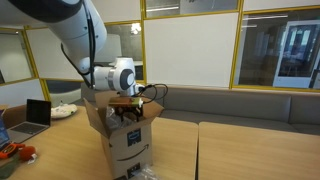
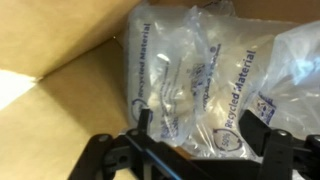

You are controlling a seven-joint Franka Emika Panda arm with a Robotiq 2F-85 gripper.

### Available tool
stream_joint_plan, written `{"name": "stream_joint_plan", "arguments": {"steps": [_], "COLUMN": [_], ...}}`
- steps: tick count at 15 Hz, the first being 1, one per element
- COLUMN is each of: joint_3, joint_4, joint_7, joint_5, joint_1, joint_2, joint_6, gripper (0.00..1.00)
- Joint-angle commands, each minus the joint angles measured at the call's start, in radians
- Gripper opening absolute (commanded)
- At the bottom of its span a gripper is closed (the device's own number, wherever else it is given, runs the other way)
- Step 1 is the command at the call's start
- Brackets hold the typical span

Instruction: Pick up the plastics and put them in the box

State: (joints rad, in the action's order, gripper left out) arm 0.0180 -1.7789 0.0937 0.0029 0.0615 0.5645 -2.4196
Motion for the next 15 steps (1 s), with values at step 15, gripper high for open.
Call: {"name": "stream_joint_plan", "arguments": {"steps": [15], "joint_3": [-0.18], "joint_4": [-0.326], "joint_7": [-0.159], "joint_5": [-0.296], "joint_1": [-0.09], "joint_2": [-0.443], "joint_6": [0.0], "gripper": [1.0]}}
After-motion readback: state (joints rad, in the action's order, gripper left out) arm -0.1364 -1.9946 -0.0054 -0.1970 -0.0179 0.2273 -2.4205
